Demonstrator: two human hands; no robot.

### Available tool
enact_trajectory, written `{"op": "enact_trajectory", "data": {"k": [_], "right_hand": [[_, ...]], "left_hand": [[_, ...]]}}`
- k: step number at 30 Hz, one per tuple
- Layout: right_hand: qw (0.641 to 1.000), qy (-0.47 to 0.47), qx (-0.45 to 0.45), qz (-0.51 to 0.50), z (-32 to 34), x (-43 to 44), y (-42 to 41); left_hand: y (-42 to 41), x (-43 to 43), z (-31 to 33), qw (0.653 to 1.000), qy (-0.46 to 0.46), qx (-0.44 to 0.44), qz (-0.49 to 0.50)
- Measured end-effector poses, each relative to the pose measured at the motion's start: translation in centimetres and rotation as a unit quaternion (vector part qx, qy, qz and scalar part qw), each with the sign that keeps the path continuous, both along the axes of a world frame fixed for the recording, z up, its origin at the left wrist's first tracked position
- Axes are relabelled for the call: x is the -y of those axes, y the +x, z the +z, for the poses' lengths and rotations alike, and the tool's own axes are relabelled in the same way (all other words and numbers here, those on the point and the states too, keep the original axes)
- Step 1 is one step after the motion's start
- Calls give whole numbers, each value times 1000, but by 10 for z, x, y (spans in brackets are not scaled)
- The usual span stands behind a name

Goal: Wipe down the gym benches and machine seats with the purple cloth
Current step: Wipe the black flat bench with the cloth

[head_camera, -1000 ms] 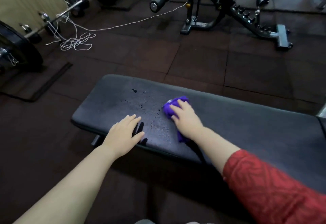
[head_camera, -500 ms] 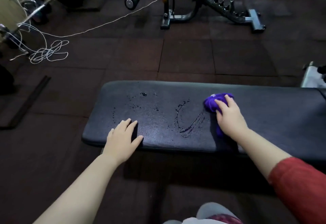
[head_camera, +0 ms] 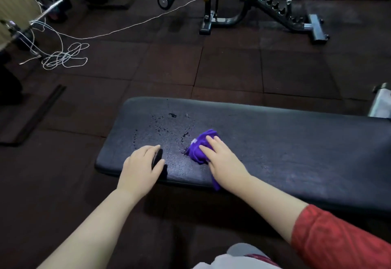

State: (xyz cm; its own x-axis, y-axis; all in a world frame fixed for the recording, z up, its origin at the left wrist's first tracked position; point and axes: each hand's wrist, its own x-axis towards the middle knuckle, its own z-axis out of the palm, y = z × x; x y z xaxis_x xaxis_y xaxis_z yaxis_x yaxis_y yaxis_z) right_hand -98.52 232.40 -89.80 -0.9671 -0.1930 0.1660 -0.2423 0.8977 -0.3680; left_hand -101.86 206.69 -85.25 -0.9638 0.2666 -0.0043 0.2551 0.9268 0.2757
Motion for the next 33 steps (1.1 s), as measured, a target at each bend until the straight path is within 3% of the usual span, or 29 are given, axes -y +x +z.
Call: {"op": "enact_trajectory", "data": {"k": [4,8,13,21,25,28,31,33], "right_hand": [[991,-6,17,-129,-3,-88,3],[956,1,19,-291,1,-188,3],[921,-12,21,-389,7,-213,-40],[984,-15,14,-177,17,-104,-113],[1000,-10,1,-6,23,-44,-89],[992,0,-3,123,19,-41,-43],[989,19,20,145,11,-80,-9],[996,14,18,88,5,-116,-4]], "left_hand": [[0,-30,2,999,8,-1,-37],[-2,-59,2,998,-15,13,-62],[-4,-66,2,999,-34,14,-18],[6,-43,1,998,-43,29,40],[3,-38,2,997,-12,39,66],[-1,-31,1,994,21,65,80],[-3,-25,1,995,24,76,66],[-3,-24,1,995,14,84,53]]}}
